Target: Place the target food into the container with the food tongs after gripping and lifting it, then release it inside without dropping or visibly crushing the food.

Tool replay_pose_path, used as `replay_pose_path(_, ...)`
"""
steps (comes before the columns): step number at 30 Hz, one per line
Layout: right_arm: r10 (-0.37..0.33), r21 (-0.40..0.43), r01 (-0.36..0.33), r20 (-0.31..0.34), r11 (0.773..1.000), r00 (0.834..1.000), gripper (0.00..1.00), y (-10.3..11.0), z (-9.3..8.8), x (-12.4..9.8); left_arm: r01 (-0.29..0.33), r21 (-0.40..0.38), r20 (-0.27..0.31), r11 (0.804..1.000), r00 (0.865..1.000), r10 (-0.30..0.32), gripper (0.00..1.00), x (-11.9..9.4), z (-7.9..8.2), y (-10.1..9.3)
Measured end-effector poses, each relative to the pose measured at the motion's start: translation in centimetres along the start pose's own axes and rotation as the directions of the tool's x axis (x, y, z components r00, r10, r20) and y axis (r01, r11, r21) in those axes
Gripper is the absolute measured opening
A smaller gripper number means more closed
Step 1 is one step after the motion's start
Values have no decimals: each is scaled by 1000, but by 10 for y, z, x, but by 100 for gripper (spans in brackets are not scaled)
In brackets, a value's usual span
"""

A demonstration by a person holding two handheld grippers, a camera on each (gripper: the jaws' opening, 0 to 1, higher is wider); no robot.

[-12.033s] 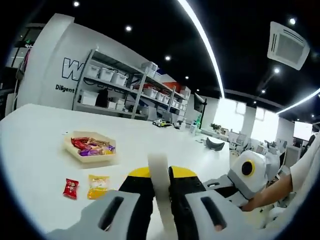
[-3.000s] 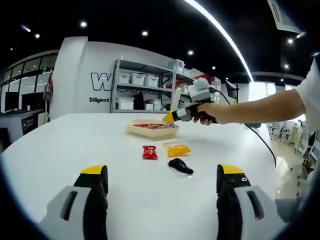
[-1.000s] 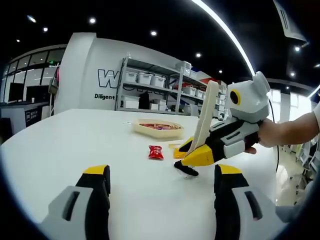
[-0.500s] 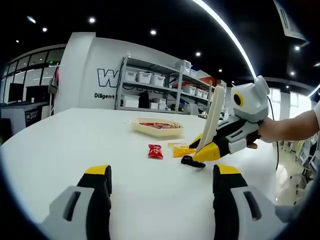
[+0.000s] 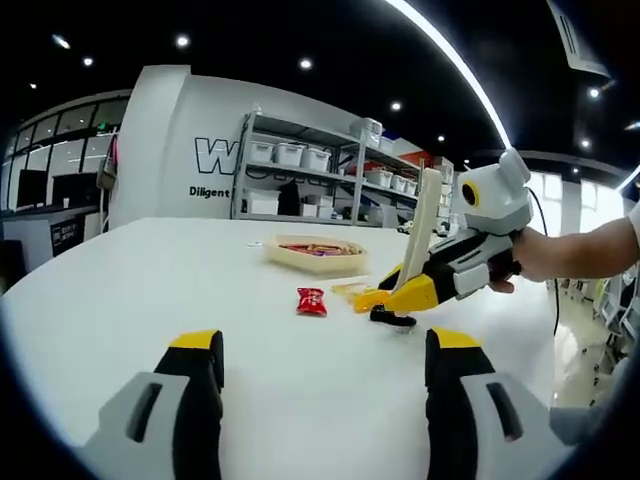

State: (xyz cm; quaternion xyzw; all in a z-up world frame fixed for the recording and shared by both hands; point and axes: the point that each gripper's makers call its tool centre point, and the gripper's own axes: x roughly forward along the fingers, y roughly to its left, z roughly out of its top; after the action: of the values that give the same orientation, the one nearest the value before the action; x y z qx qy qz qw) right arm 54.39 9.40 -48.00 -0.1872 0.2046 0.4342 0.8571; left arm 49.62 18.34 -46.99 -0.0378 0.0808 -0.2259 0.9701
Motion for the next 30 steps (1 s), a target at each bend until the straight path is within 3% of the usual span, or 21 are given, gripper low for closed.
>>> replay_pose_path(6, 19, 27, -19, -10, 999, 1000, 19, 4, -10, 7, 5, 4, -1, 1000, 1000, -5, 81, -1, 0, -1)
replay_pose_path(7, 21, 41, -21, 11, 999, 1000, 18, 5, -7, 7, 6, 7, -3, 1000, 1000, -6, 81, -1, -1, -1)
replay_pose_path(9, 25, 64, -23, -20, 998, 999, 14, 7, -9, 7, 9, 23, -10, 1000, 1000, -9, 80, -1, -2, -3)
replay_pose_path(13, 25, 80, -24, -15, 996, 1000, 13, 9, -8, 5, 9, 26, -15, 1000, 1000, -9, 80, -1, -3, -3)
replay_pose_path(19, 29, 152, -38, 60, 988, 998, 13, 1, 13, -13, 9, 17, 4, 1000, 1000, -9, 80, -3, 1, -4)
replay_pose_path(24, -17, 173, -2, 109, 985, 994, 14, -34, 42, -33, 6, 44, -9, 999, 1000, -6, 80, -2, -2, -5)
replay_pose_path(30, -56, 253, 19, 142, 967, 988, 14, -67, 57, -43, 6, 45, -10, 999, 1000, -6, 80, -2, -2, -4)
